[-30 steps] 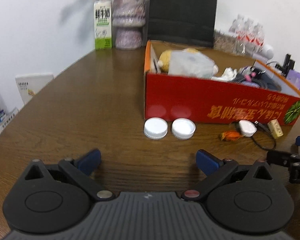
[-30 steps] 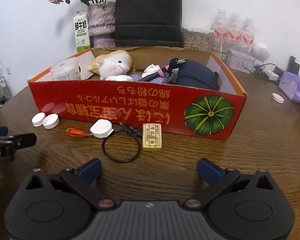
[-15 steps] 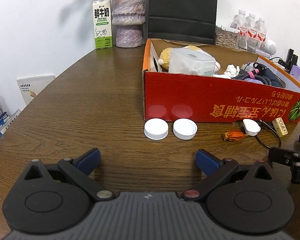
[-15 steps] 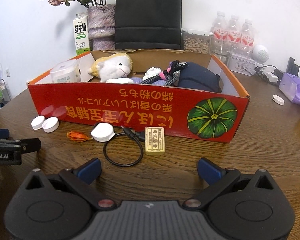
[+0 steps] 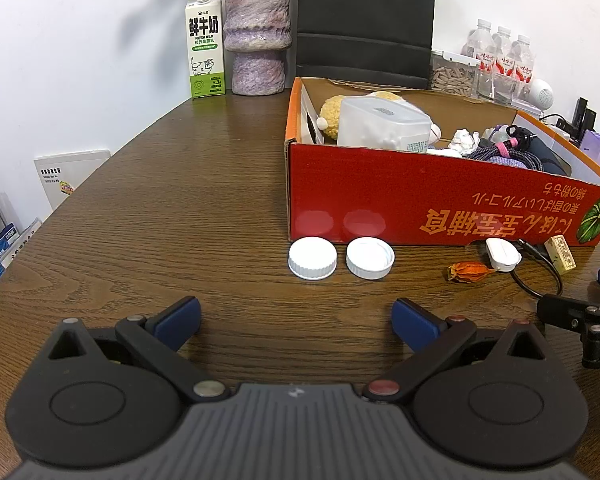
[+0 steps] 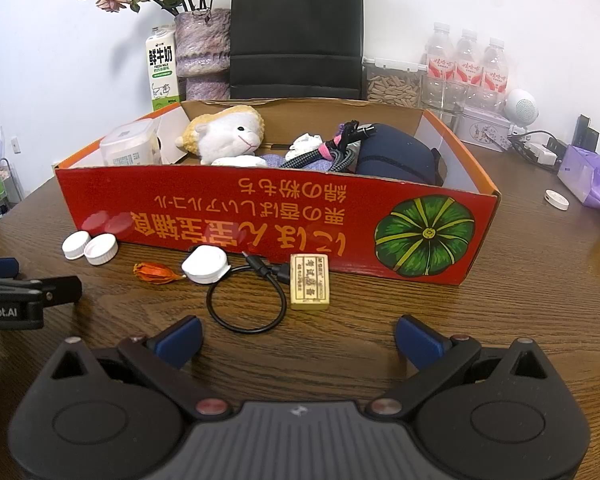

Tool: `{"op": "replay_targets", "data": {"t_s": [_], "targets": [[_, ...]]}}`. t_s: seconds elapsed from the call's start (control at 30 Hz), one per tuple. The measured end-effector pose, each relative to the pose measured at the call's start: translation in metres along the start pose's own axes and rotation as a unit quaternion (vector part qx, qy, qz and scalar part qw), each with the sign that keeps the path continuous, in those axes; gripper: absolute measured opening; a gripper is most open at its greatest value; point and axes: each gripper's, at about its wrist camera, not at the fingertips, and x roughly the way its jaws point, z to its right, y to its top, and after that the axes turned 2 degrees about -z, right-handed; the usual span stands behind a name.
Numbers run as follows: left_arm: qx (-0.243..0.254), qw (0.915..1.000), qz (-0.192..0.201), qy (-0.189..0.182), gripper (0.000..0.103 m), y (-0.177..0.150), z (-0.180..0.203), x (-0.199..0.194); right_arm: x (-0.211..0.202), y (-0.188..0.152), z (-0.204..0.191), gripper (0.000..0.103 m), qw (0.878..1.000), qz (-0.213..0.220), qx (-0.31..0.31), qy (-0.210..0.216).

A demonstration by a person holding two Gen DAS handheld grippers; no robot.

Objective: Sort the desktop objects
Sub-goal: 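Move both tools back toward the white caps and gold card, then grasp a white bottle cap with the left tool while the right tool grasps the gold card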

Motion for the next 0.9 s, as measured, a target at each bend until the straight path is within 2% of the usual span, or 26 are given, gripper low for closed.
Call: {"op": "replay_targets", "data": {"t_s": [0.2, 0.33, 0.53, 0.57, 0.63, 0.7, 0.77, 0.87, 0.9], "targets": [[0.006, 1.0, 0.0, -0.004, 0.103, 0.001, -0.001, 0.001, 0.0, 0.001, 0.001, 0.103, 1.0, 0.0, 0.001, 0.0], [0.021, 0.9997, -0.013, -0.009, 0.103, 0.012, -0.005, 0.005, 0.0, 0.007, 0.004, 0.101, 1.0, -0.006, 0.002, -0.007], [0.002, 0.9999, 0.01, 0.004, 0.103, 0.027, -0.021, 0.003, -0.009, 0.023, 0.018, 0.095, 1.0, 0.018, 0.019, -0.004], [0.002, 0.9999, 0.008, 0.012, 0.103, 0.029, -0.023, 0.005, -0.009, 0.025, 0.02, 0.092, 1.0, 0.018, 0.021, -0.006], [-0.001, 0.9998, 0.006, 0.018, 0.099, 0.031, -0.026, 0.007, -0.007, 0.027, 0.022, 0.08, 1.0, 0.015, 0.022, -0.004], [-0.006, 0.9999, 0.004, 0.013, 0.091, 0.03, -0.028, 0.008, -0.003, 0.028, 0.024, 0.069, 1.0, 0.005, 0.027, 0.002], [-0.007, 0.9999, 0.002, 0.008, 0.086, 0.03, -0.028, 0.01, 0.001, 0.028, 0.025, 0.061, 0.999, -0.002, 0.032, 0.008], [-0.006, 1.0, 0.001, 0.0, 0.085, 0.03, -0.027, 0.011, 0.004, 0.027, 0.024, 0.047, 0.999, -0.006, 0.036, 0.014], [-0.007, 1.0, 0.001, -0.004, 0.085, 0.03, -0.027, 0.012, 0.004, 0.027, 0.025, 0.045, 0.999, -0.007, 0.039, 0.017]]}}
